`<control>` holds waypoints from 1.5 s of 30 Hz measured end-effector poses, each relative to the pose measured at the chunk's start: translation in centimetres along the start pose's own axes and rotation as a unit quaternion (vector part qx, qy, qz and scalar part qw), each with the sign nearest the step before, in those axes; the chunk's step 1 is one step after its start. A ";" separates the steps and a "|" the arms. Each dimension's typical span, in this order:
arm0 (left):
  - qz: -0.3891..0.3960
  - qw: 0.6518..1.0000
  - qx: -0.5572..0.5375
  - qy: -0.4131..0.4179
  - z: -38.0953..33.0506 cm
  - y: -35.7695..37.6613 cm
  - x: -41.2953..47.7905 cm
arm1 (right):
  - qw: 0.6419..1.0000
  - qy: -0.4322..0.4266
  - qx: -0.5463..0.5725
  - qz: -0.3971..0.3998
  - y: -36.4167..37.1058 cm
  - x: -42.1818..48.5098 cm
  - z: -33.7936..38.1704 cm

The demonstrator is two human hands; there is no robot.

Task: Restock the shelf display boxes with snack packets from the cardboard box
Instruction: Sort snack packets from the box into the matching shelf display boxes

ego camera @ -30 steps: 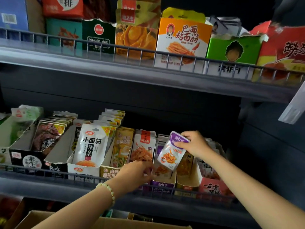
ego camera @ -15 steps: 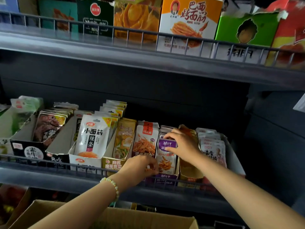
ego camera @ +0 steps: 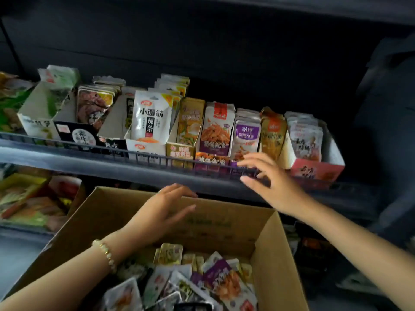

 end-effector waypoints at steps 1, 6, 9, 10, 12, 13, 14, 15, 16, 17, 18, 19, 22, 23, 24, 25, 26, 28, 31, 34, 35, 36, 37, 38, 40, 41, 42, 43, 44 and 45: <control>0.028 1.000 0.003 -0.014 1.3 1.0 -1.9 | 0.999 0.022 0.031 0.021 2.1 -1.4 -0.3; 0.199 0.974 0.026 -0.105 7.8 7.2 -8.1 | 0.966 0.176 0.088 0.169 13.4 -6.1 -4.0; 0.291 0.947 0.036 -0.132 9.3 10.5 -9.9 | 0.908 0.294 0.069 0.292 19.2 -7.9 -7.2; 0.315 0.939 0.043 -0.128 9.3 11.5 -10.3 | 0.890 0.318 0.054 0.321 20.7 -8.5 -8.2; 0.356 0.925 0.062 -0.116 9.2 13.4 -11.1 | 0.867 0.352 0.027 0.351 23.0 -9.9 -10.0; 0.371 0.919 0.065 -0.113 9.2 14.3 -11.6 | 0.862 0.367 0.024 0.350 23.7 -10.6 -10.7; 0.381 0.915 0.065 -0.114 9.3 15.0 -12.2 | 0.860 0.382 0.033 0.338 24.2 -11.2 -11.2; 0.379 0.916 0.062 -0.120 9.4 15.5 -12.7 | 0.862 0.392 0.056 0.318 24.6 -11.6 -11.3; 0.366 0.920 0.056 -0.129 9.6 15.7 -13.1 | 0.863 0.399 0.083 0.298 24.9 -11.8 -11.4; 0.347 0.927 0.047 -0.138 9.8 15.6 -13.4 | 0.865 0.397 0.105 0.287 25.2 -11.9 -11.2; 0.330 0.932 0.040 -0.142 9.9 15.5 -13.5 | 0.866 0.392 0.116 0.288 25.4 -11.9 -11.0; 0.324 0.934 0.037 -0.144 10.0 15.4 -13.6 | 0.866 0.385 0.119 0.295 25.6 -12.0 -10.7; 0.325 0.935 0.025 -0.136 9.7 15.2 -13.6 | 0.884 0.351 0.112 0.289 26.1 -12.2 -10.0; 0.323 0.936 0.015 -0.136 9.5 15.2 -13.5 | 0.899 0.329 0.103 0.271 26.2 -12.2 -9.9; 0.320 0.938 0.005 -0.136 9.4 15.1 -13.3 | 0.914 0.304 0.091 0.251 26.4 -12.2 -9.9; 0.316 0.938 -0.006 -0.139 9.4 15.1 -13.2 | 0.928 0.278 0.078 0.235 26.6 -12.4 -9.7; 0.314 0.938 -0.014 -0.144 9.3 15.0 -13.1 | 0.937 0.256 0.069 0.226 26.9 -12.5 -9.5; 0.310 0.938 -0.023 -0.151 9.4 14.9 -13.2 | 0.944 0.238 0.063 0.219 27.6 -12.6 -9.3; 0.299 0.940 -0.037 -0.159 9.2 14.6 -13.3 | 0.945 0.242 0.075 0.205 28.2 -12.5 -9.1; 0.254 0.950 -0.051 -0.173 8.9 13.2 -12.7 | 0.936 0.243 0.114 0.225 27.8 -11.9 -8.0; 0.232 0.954 -0.055 -0.183 8.9 12.5 -12.4 | 0.932 0.247 0.128 0.231 27.6 -11.6 -7.5; 0.206 0.958 -0.057 -0.192 8.9 11.6 -12.0 | 0.930 0.250 0.141 0.230 27.2 -11.1 -7.2; 0.178 0.962 -0.054 -0.197 8.8 10.8 -11.7 | 0.930 0.251 0.151 0.223 26.7 -10.5 -6.8; 0.152 0.967 -0.052 -0.197 8.6 10.0 -11.3 | 0.932 0.248 0.159 0.212 26.0 -9.9 -6.5; 0.122 0.970 -0.066 -0.197 8.1 8.9 -10.6 | 0.938 0.238 0.150 0.202 24.2 -8.6 -5.9; 0.122 0.968 -0.086 -0.203 7.8 8.5 -10.4 | 0.943 0.229 0.135 0.201 23.1 -7.9 -5.4; 0.125 0.963 -0.110 -0.211 7.5 8.1 -10.1 | 0.948 0.217 0.124 0.198 22.0 -7.3 -4.9; 0.127 0.960 -0.127 -0.215 7.2 7.7 -9.8 | 0.953 0.204 0.114 0.193 20.7 -6.7 -4.3; 0.124 0.961 -0.130 -0.212 6.9 7.2 -9.4 | 0.958 0.190 0.109 0.185 19.5 -6.2 -3.7; 0.115 0.964 -0.119 -0.208 6.5 6.7 -8.9 | 0.963 0.179 0.110 0.170 18.2 -5.9 -3.2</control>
Point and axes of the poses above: each hand's wrist, its own x-axis towards the middle knuckle, its own y-axis out of the palm, z = x × y, the point moved 5 cm from there along x, towards the middle knuckle, and after that the axes turned 9 degrees about x, right-handed, at the moved point
